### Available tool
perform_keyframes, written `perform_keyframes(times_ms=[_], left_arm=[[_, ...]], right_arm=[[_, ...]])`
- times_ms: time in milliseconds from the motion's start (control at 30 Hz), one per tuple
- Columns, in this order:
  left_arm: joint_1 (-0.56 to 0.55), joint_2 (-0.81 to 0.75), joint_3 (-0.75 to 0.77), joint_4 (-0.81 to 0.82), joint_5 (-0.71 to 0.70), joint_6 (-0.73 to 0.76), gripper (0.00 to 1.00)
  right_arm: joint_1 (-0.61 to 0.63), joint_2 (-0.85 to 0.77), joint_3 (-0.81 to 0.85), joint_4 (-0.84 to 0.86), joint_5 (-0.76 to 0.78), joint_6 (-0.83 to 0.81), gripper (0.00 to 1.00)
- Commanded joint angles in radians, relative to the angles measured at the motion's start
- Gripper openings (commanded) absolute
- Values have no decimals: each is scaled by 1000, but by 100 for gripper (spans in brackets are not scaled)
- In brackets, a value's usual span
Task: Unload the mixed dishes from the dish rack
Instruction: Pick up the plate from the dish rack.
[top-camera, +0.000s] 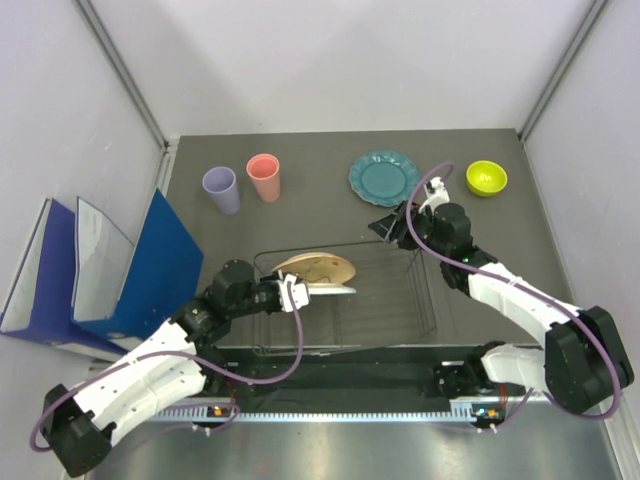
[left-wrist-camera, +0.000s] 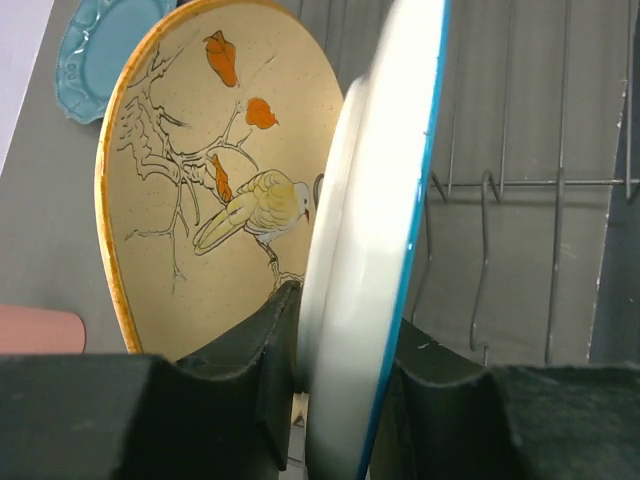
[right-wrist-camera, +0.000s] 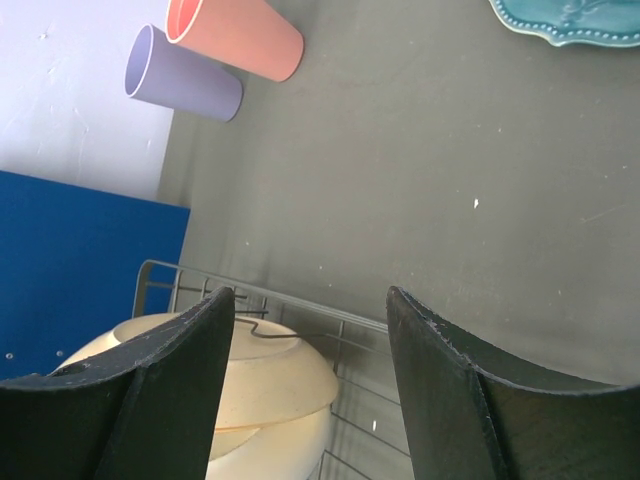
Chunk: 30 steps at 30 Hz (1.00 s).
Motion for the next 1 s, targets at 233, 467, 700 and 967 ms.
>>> perform_keyframes(times_ms=[233,467,700,967], left_arm=[[-6,18,29,59,-46,-42,0],[-5,-39,71,64,-38,-81,0],[-5,-51,192,67,-28,-49,0],[-5,4,373,78,21,-24,0]], right_arm=[[9,-13,-9,52,-9,0,62],[9,-18,0,41,-9,-3,62],[9,-22,21,27,-3,-6,62],[9,-38,64,-16,-3,-20,62]])
